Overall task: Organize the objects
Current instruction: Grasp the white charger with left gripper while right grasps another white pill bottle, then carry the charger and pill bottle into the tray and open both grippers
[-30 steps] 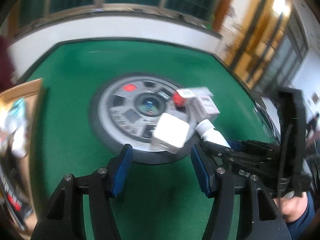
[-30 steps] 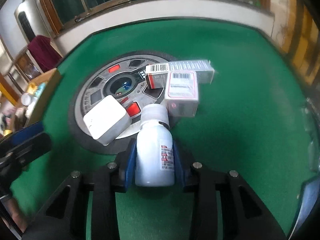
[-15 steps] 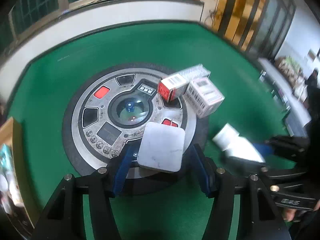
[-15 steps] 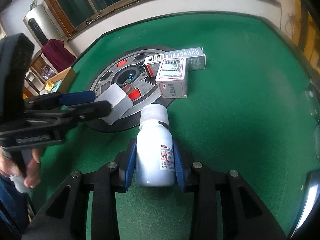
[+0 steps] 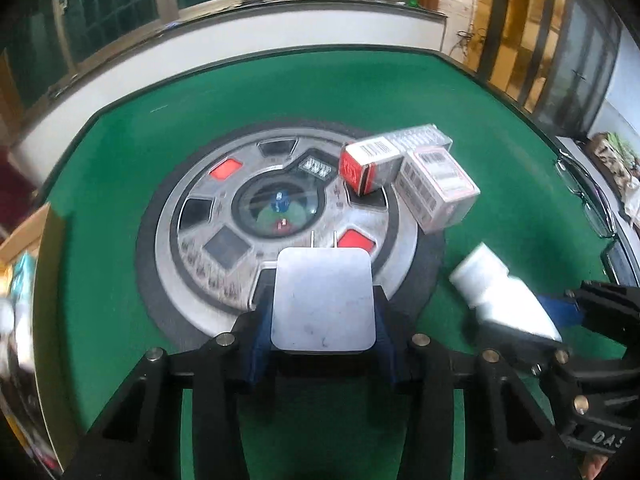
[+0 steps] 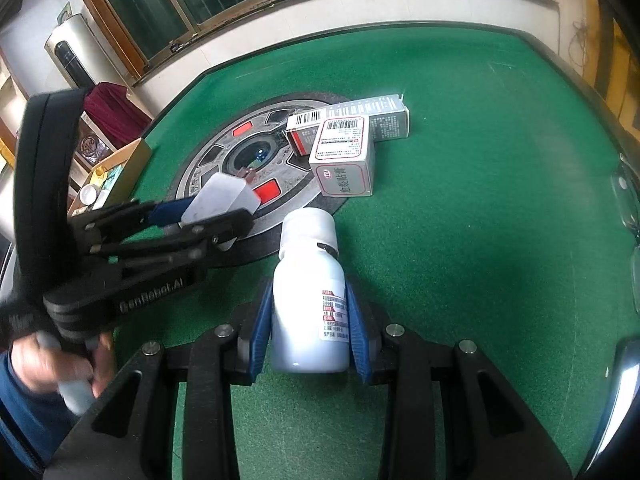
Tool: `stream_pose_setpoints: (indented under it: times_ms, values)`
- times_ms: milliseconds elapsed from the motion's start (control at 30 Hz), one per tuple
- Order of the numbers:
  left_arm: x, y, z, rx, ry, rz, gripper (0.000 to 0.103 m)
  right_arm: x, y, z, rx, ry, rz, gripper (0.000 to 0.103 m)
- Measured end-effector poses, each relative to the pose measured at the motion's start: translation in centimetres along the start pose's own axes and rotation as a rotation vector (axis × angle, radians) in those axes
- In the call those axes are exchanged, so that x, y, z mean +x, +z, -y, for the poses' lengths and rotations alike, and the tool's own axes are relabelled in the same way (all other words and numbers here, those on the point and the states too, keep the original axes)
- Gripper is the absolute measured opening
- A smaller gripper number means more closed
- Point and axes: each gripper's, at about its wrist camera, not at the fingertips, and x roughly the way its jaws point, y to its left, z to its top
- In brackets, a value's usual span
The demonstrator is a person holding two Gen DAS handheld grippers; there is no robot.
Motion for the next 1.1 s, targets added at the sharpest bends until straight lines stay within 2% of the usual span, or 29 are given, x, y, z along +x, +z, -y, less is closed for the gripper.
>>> stream_pose_setpoints:
  times_ms: [267,533,867,1100]
  values:
    - [-2.9,-3.8,0.1,-0.088,0.031,0.014,0.039,-0.2,-0.4,-0.7,-0.042,-0.017,0.0,0.032]
    - [-5.9,-6.7,-1.2,-0.134,0.152,0.109,0.039,-0.1,-1.3,-3.4,-0.124,0.007,-0.002,0.032]
    - [-8.2,-8.8,-3.4,-0.161,0.235,0.191,0.039,-0.4,-2.8,-6.7,-0.215,0.039,0.021,0.032]
    - [-9.6,-9.8,-4.8,-0.196,0.253,0.223,0.039,-0.5,-3.4,-8.0,-0.23,0.041,0.026,0.032]
